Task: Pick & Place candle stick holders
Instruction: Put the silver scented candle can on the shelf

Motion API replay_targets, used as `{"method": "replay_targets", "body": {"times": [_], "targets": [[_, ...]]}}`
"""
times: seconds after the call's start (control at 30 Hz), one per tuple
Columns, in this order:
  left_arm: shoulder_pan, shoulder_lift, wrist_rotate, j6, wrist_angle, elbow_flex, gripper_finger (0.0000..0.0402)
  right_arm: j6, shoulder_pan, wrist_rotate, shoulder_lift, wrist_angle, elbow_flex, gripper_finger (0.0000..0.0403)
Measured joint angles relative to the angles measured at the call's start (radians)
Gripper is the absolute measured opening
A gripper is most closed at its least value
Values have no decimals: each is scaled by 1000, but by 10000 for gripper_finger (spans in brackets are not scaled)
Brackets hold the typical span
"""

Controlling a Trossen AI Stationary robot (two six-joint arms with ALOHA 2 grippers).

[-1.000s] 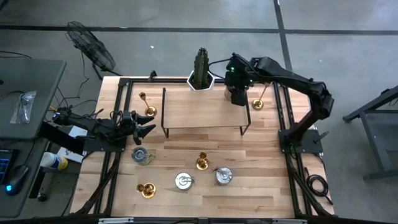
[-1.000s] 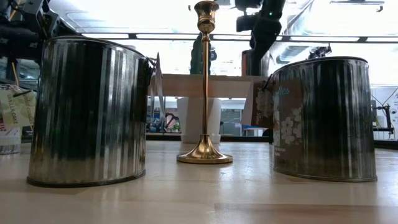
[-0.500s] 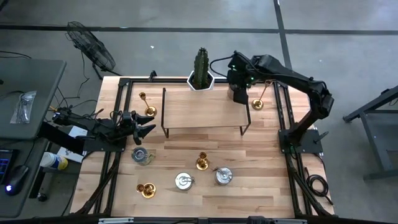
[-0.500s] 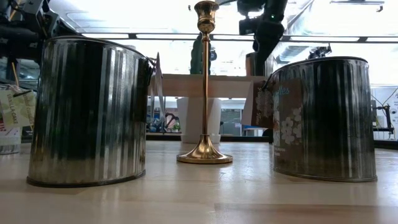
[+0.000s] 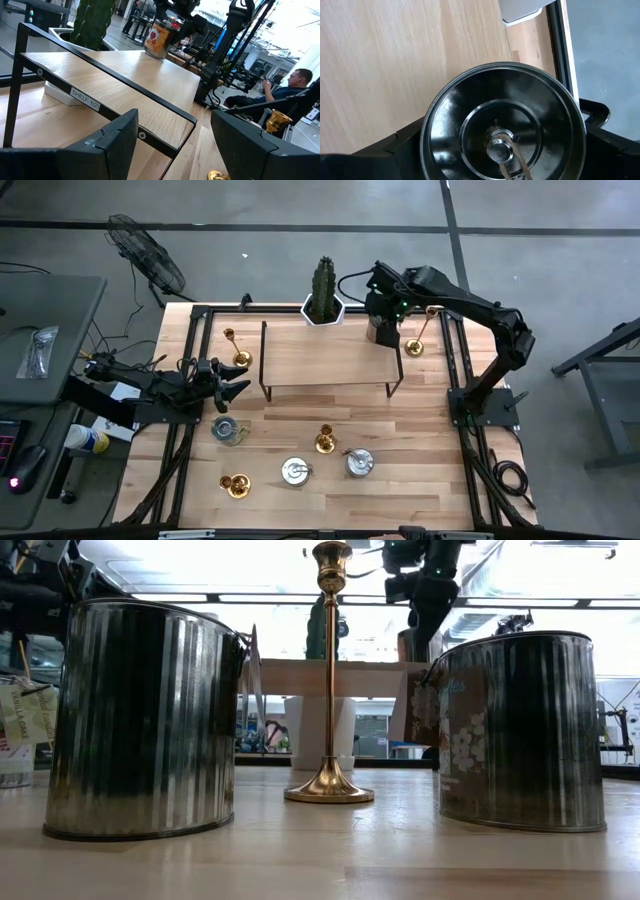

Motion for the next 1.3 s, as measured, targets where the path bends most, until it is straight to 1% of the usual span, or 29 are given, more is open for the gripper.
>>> {"method": "replay_targets", "body": {"times": [0.6, 0.9, 1.17, 1.3], "targets": [[0, 0, 0, 0, 0, 0, 245, -1, -21, -33, 0, -9, -2, 350], [0, 0, 0, 0, 0, 0, 245, -6, -32, -58, 23, 15, -2, 351], [0, 0, 0, 0, 0, 0, 245, -8, -32, -57, 23, 15, -2, 370], [0, 0, 0, 0, 0, 0, 245, -8, -32, -49, 24, 14, -2, 371]]}}
